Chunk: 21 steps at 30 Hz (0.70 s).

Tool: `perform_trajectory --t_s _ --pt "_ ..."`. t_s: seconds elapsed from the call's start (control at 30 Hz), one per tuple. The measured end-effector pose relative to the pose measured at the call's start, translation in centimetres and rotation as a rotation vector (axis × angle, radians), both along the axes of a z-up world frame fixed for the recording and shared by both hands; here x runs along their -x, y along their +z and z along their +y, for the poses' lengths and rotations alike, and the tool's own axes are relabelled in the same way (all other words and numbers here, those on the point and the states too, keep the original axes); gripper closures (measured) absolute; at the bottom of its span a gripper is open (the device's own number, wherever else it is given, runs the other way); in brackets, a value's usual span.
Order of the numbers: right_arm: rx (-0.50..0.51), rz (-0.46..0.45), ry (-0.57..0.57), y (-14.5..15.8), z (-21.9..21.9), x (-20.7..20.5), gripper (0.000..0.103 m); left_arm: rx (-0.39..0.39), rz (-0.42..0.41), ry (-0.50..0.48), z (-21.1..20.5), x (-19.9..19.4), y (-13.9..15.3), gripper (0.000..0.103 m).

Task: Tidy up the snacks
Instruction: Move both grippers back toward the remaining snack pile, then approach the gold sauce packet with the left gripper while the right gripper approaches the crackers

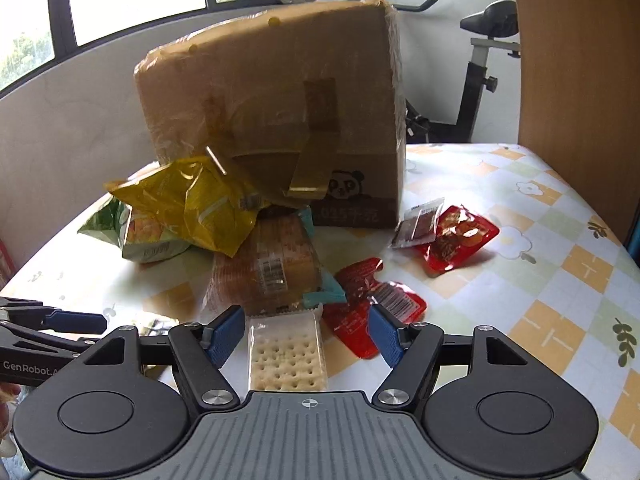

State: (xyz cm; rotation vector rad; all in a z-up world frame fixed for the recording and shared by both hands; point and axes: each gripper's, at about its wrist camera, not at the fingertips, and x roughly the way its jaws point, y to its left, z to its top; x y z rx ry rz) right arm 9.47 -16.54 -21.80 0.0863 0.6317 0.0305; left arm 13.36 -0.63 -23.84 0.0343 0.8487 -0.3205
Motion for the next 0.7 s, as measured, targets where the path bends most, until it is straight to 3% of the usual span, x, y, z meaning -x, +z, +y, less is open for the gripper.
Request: perform_trajectory --t_s 0.3,0.6,0.7 --pt "0.003 0.026 0.013 -0.5 0.3 -0.3 0.038 -0.011 0.036 -0.007 0.1 -0.2 -0.8 0.029" --pt "0.0 0.029 0.009 -0.6 0.1 -0.3 0.038 -0.125 0.021 -0.053 -1.7 0.2 -1.1 0.029" --pt "0.001 0.031 0.009 -0.6 0.1 -0.3 0.038 -0.129 0.024 -0.054 -1.7 0.2 -1.1 0.031"
